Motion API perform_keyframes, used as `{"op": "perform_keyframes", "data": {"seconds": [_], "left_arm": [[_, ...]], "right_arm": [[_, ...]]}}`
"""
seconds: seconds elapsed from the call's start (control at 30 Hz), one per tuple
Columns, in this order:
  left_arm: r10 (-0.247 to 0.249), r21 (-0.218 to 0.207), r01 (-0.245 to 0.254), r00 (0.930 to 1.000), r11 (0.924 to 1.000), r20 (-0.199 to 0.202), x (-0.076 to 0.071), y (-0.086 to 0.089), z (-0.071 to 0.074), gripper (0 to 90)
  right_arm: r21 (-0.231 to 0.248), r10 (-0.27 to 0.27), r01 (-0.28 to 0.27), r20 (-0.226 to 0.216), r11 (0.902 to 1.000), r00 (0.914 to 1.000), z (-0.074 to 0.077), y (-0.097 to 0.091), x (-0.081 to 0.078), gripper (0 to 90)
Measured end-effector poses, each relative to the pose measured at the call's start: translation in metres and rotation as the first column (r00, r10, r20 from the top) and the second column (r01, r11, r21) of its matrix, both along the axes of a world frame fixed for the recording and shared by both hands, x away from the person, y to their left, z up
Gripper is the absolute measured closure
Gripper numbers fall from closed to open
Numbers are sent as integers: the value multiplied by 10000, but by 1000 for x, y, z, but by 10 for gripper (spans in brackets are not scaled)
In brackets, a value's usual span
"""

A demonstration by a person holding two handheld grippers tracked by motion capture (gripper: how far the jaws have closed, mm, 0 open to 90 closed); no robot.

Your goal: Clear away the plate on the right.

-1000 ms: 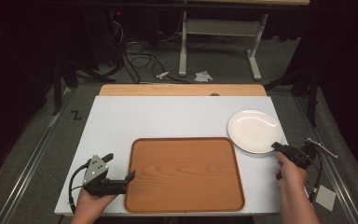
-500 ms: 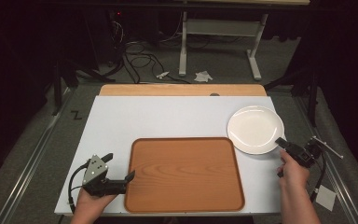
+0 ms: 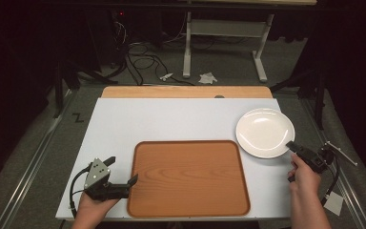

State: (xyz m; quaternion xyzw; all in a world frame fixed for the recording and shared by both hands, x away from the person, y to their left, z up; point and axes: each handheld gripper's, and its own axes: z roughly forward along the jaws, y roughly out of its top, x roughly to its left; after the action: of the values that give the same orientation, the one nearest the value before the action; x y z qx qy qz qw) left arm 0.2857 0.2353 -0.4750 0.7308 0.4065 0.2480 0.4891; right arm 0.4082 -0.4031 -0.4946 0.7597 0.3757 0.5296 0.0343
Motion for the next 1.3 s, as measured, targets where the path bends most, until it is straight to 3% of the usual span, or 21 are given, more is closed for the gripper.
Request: {"op": "perform_keyframes", "data": {"seconds": [0.77,1.07,1.3], "left_arm": [[-64,-86,65,9998,9999,165,2,-2,2,14],[274,-362,-250,9973,9990,679,1,1,7,1],[282,-519,-226,9937,9984,1085,-2,2,11,1]], "right_arm": [[91,145,-150,582,9998,9982,12,-5,-13,893],[269,310,-331,737,9991,9968,16,-4,-17,892],[397,633,-669,876,9970,9941,19,-1,-20,891]]}}
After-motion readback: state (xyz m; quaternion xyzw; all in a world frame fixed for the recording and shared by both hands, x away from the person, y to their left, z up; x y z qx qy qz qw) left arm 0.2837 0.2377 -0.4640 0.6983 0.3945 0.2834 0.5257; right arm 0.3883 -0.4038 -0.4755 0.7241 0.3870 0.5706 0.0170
